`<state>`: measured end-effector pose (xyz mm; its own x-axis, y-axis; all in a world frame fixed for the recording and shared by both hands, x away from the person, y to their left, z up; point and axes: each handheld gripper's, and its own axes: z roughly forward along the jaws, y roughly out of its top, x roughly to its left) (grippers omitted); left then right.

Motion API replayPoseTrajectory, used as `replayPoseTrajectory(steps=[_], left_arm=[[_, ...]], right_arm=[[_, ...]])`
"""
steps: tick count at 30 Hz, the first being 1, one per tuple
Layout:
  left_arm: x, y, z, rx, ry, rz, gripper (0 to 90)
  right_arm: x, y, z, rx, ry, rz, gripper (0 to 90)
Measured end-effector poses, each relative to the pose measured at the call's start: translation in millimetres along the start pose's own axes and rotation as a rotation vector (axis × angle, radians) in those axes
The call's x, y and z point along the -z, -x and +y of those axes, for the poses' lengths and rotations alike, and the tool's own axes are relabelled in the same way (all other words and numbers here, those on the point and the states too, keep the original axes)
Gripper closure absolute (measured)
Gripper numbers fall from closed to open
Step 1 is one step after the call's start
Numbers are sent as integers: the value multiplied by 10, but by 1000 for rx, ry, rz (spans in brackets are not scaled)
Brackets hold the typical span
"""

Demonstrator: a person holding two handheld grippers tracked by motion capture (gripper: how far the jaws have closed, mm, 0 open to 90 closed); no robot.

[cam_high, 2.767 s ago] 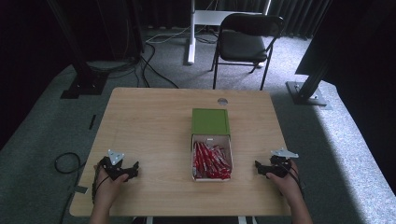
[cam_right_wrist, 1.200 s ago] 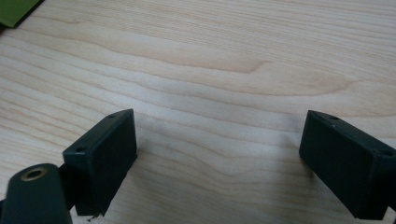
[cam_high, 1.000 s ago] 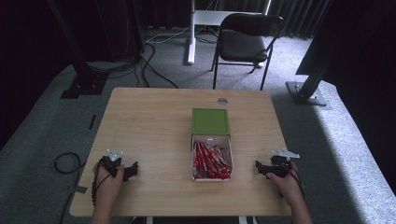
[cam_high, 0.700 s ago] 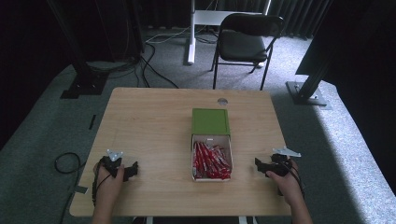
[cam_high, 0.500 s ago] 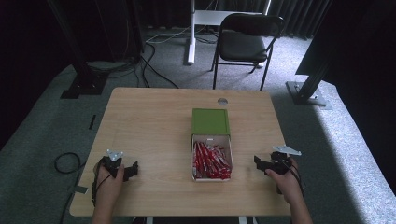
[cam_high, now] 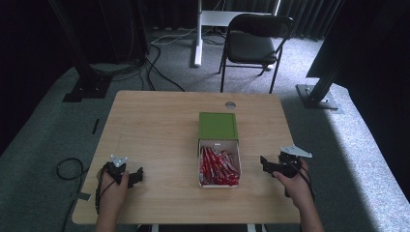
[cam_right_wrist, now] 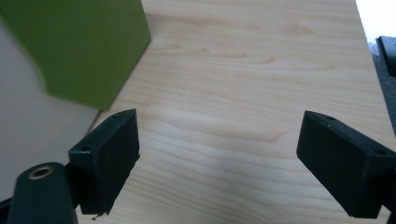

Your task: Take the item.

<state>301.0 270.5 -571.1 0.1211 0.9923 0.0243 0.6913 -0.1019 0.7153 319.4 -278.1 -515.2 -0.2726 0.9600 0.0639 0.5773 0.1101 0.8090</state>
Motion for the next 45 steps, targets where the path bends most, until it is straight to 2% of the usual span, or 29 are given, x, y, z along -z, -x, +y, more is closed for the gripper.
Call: replayPoseTrajectory(steps=[9,19,24,31,33,34,38,45], left_arm=[[0,0,0,0,0,0,81],[0,0,0,0,0,0,81],[0,0,0,0,0,-1,81],[0,0,0,0,0,0,81],[0,0,0,1,0,0,81],[0,0,0,0,0,-1,81],[0,0,0,0,0,0,81],[0,0,0,1,0,0,81]], right_arm=[[122,-156,169,12,53,25,129],[163,-319,284,38,72,46,129],[180,-443,334,41,84,88,129],[175,-649,375,74,98,130,130],[176,-671,380,76,99,134,130],[171,-735,392,87,102,145,130],[159,-835,401,104,100,165,129],[129,-952,406,119,97,188,130]])
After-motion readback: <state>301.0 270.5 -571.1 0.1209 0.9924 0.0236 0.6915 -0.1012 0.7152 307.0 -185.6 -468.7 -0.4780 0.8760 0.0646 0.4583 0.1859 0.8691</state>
